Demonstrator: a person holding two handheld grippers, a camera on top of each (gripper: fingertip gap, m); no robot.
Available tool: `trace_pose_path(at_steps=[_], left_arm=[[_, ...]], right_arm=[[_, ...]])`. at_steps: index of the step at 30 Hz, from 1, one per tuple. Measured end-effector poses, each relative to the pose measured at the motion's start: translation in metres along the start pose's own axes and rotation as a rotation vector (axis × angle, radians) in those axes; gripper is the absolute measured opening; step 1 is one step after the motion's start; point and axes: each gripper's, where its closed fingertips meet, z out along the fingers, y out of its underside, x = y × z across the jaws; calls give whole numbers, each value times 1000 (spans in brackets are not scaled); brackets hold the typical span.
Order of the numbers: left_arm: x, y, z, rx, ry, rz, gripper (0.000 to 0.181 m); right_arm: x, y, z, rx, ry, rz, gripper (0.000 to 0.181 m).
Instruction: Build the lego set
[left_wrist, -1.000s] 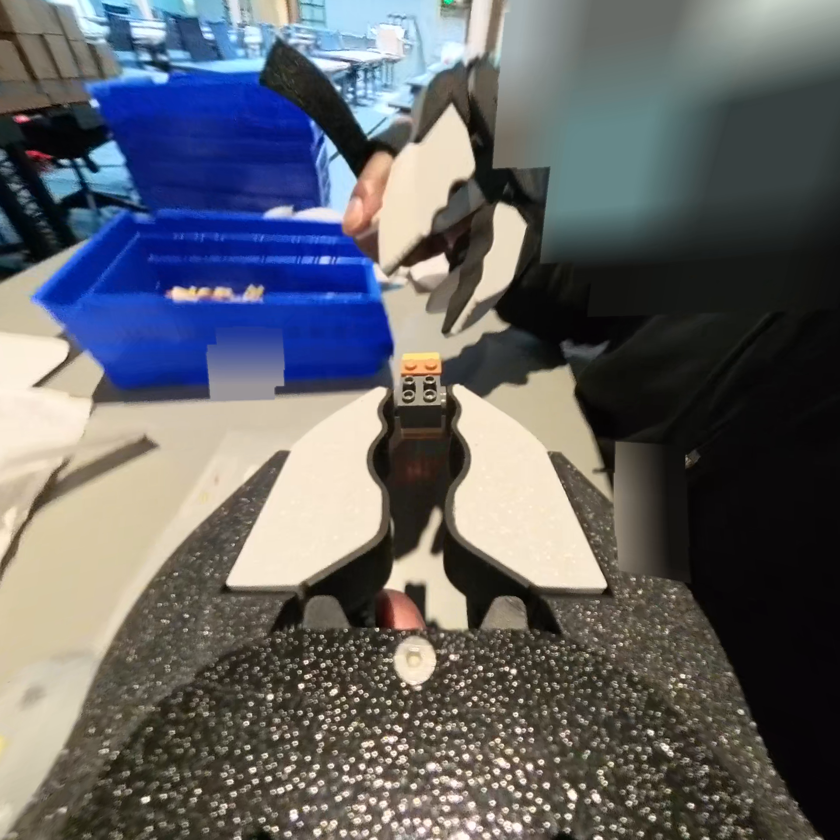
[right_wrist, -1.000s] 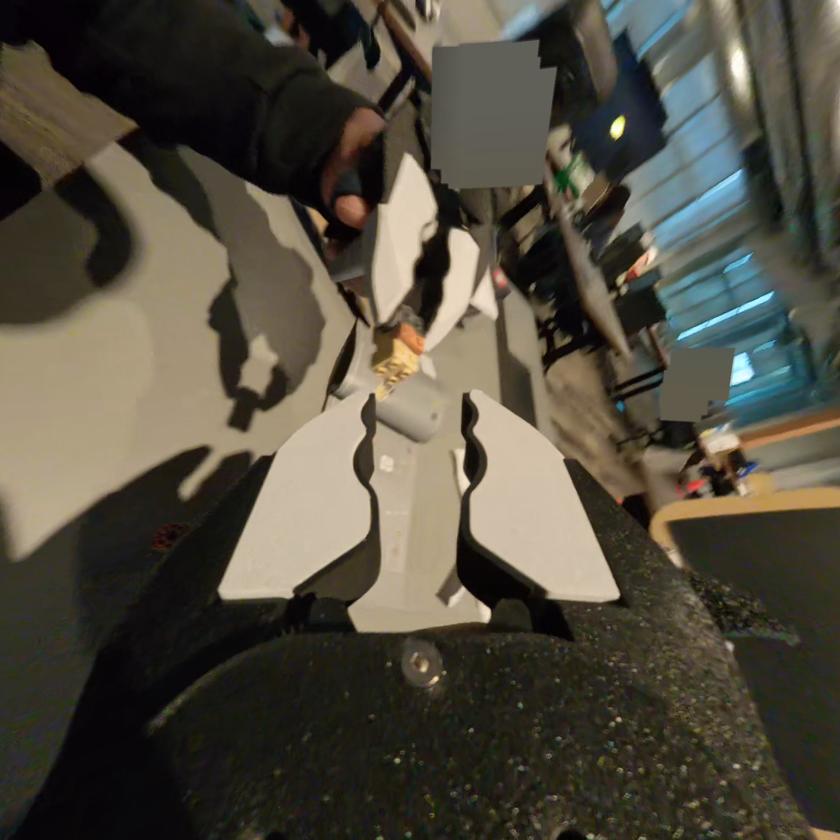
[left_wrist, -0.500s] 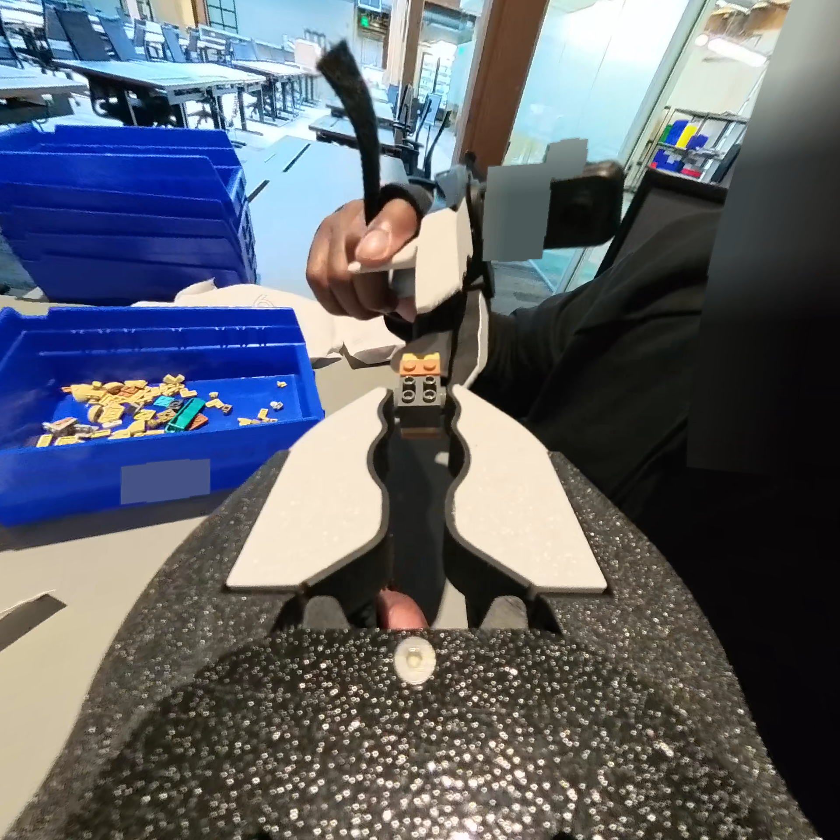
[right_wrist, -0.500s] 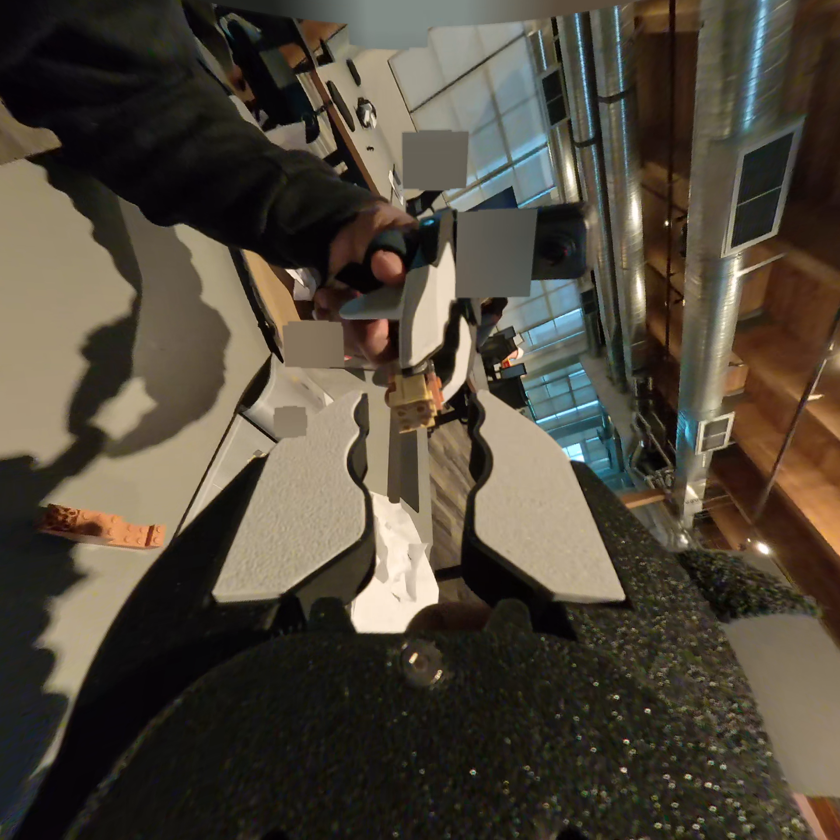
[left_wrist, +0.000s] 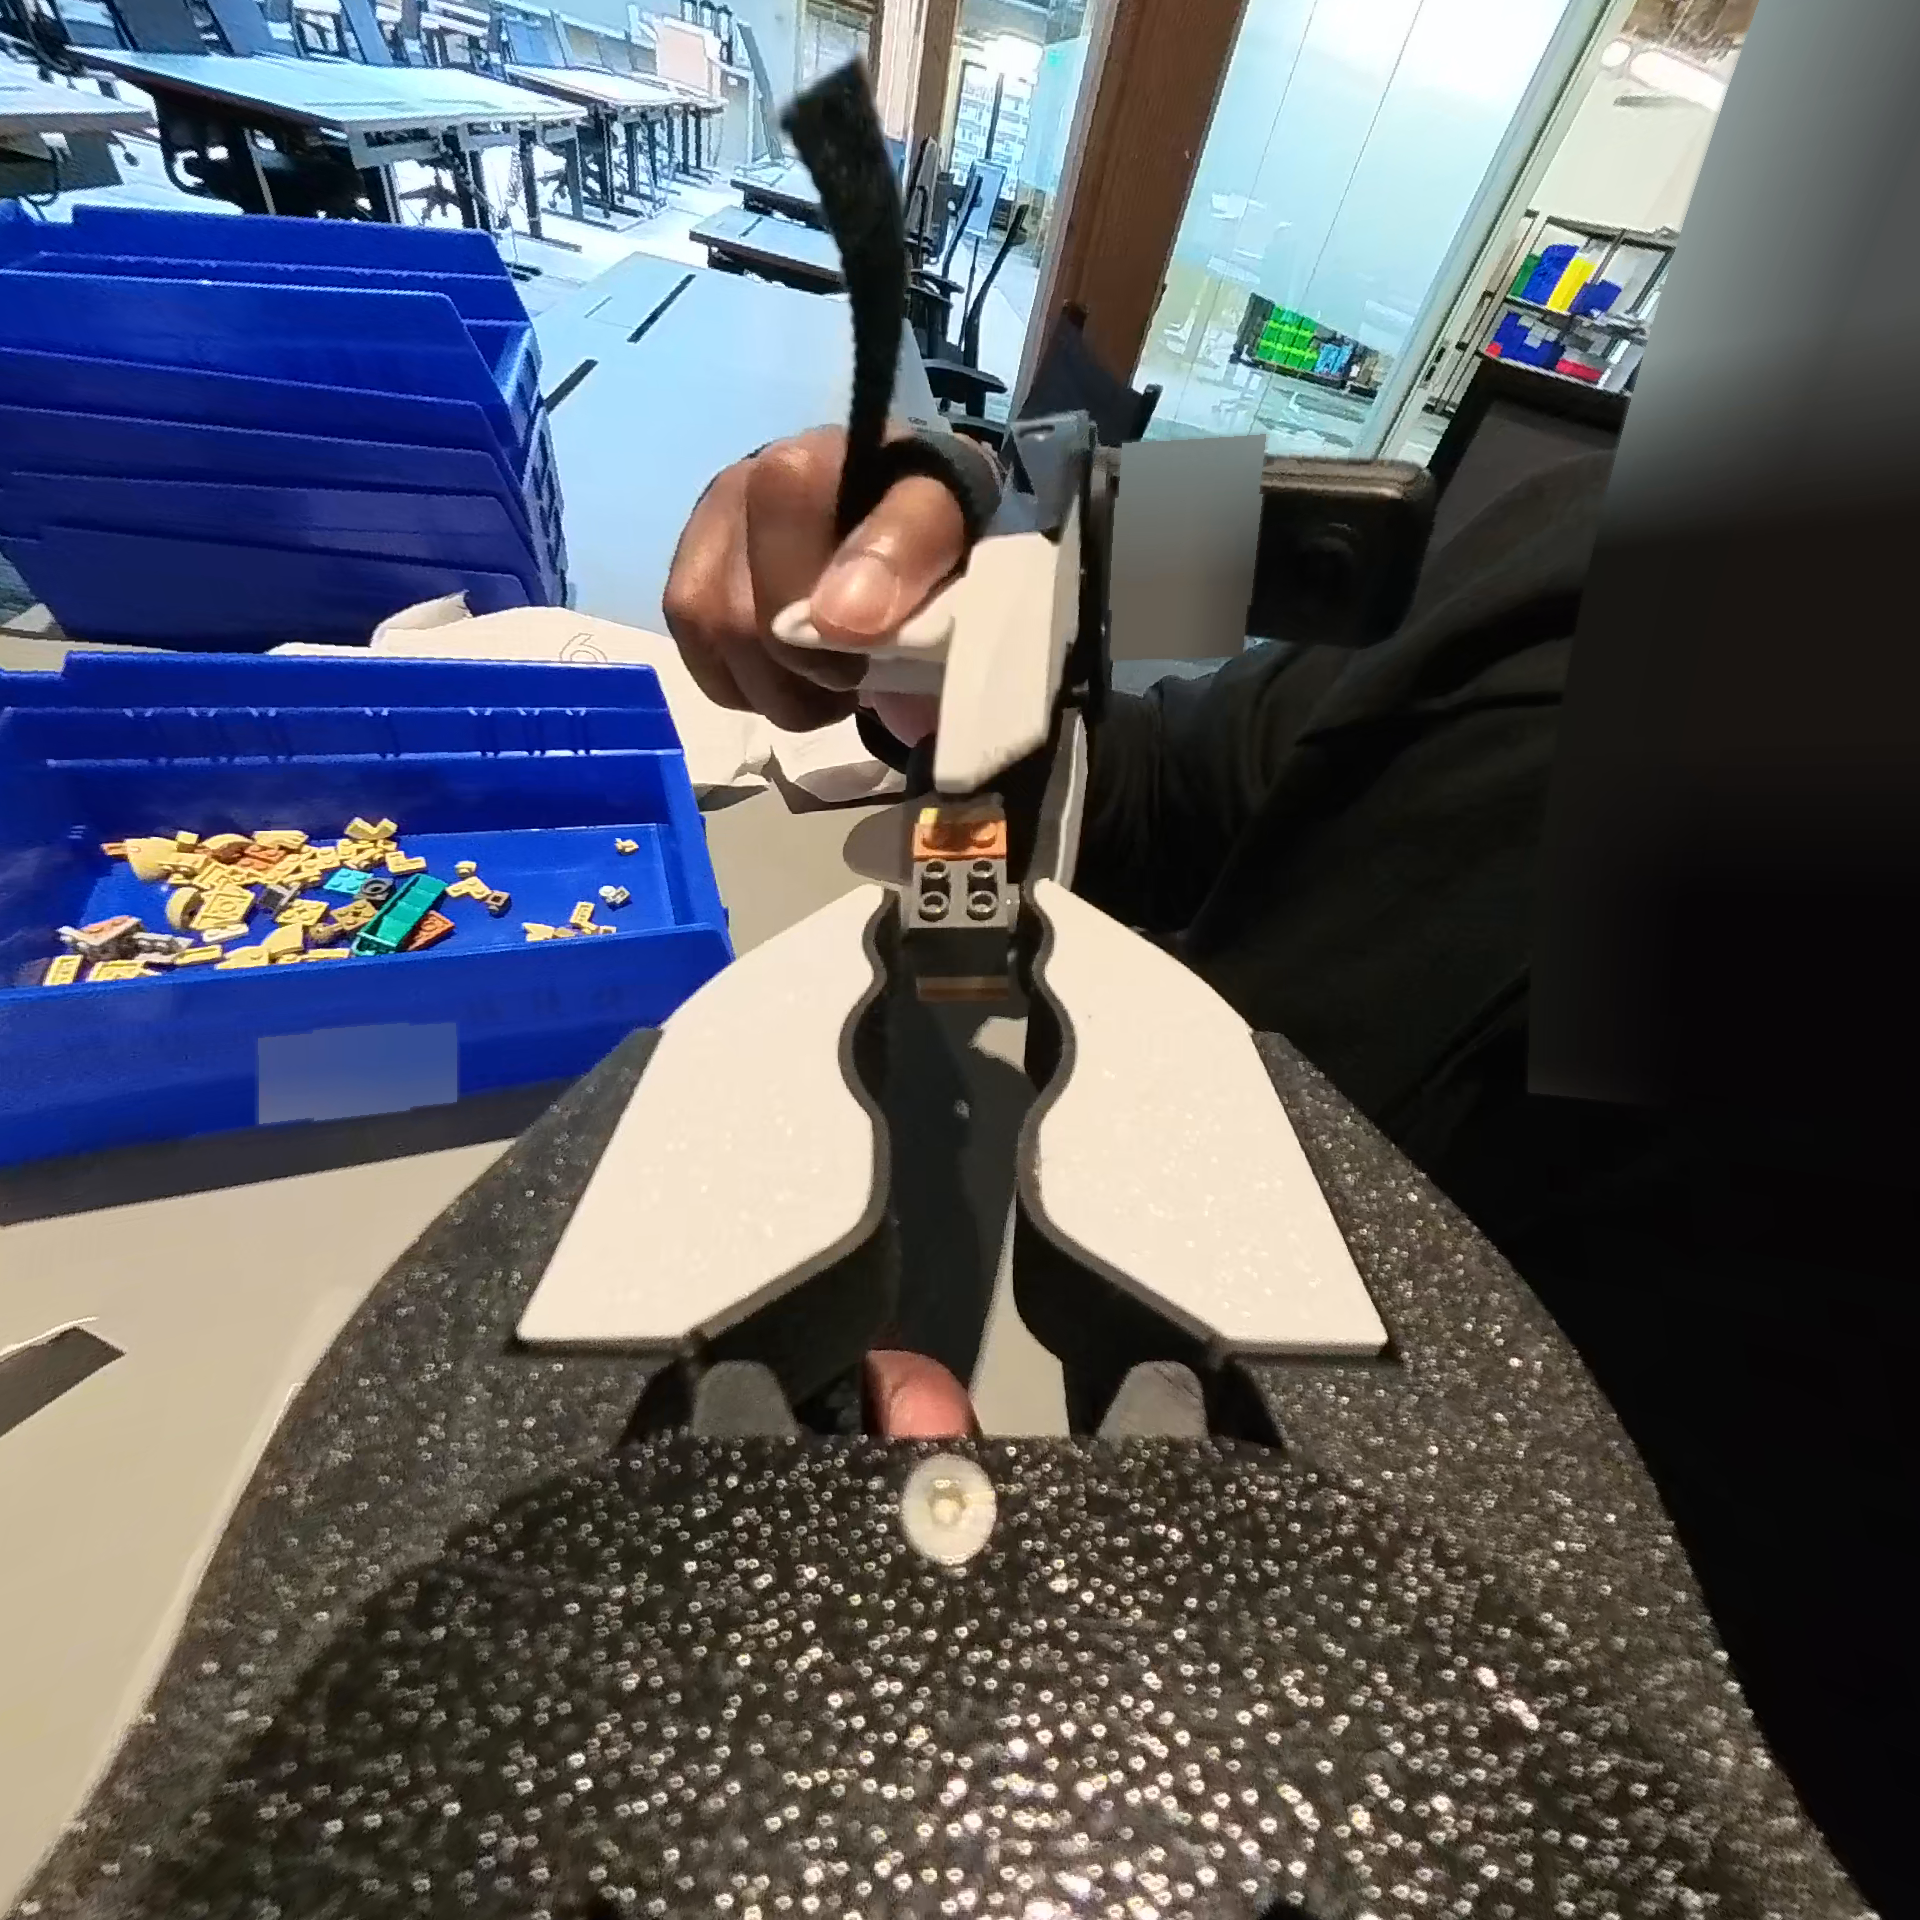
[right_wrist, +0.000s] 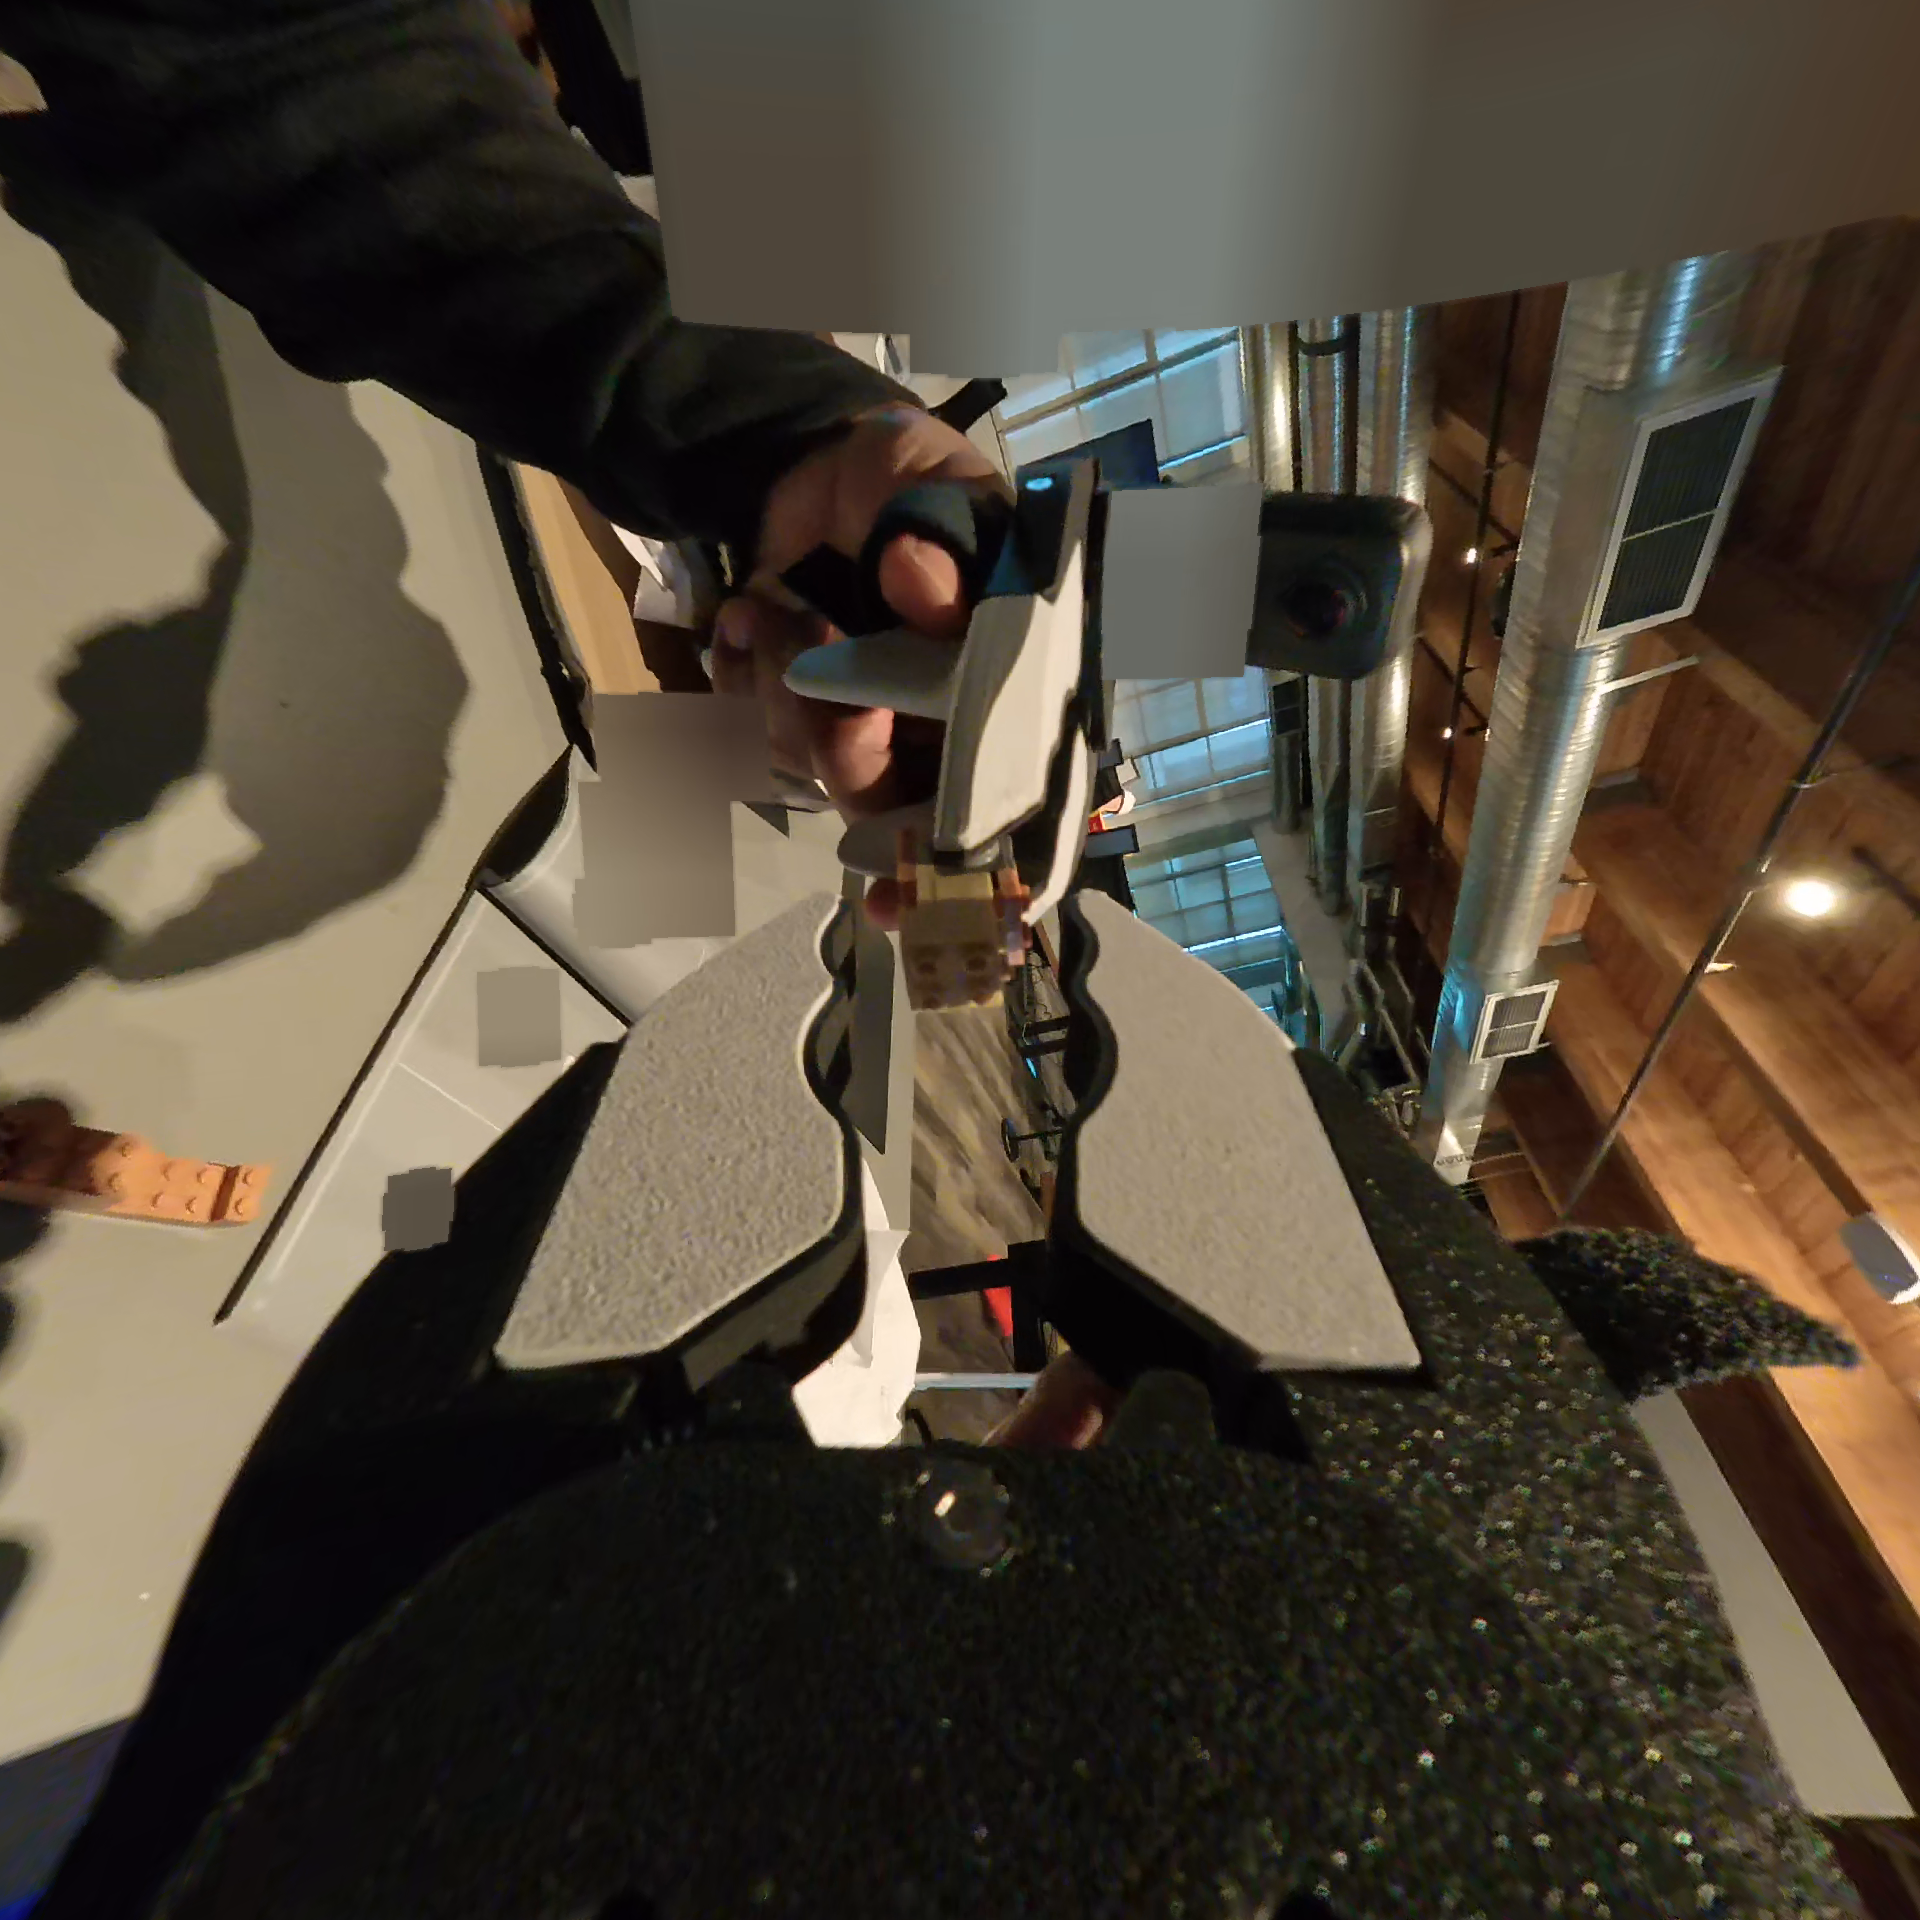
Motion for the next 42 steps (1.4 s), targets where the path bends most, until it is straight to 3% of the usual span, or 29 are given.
trace_pose_path(at_steps=[6,26,31,32,34,42], left_arm=[[2,1,1,-5,8,3,21],[7,4,8,-6,36,-3,20],[2,-6,2,47,-10,18,20],[-3,-7,1,50,-57,60,21],[-4,-13,-3,67,-125,181,21],[-9,-25,-17,-17,-509,929,21]], right_arm=[[0,-1,2,0,20,-21,23],[-3,-5,-5,-15,-55,0,20],[5,1,0,-19,7,61,26],[2,6,1,-48,-19,74,44],[-1,13,4,-72,-59,178,61],[31,8,4,72,-92,930,55]])
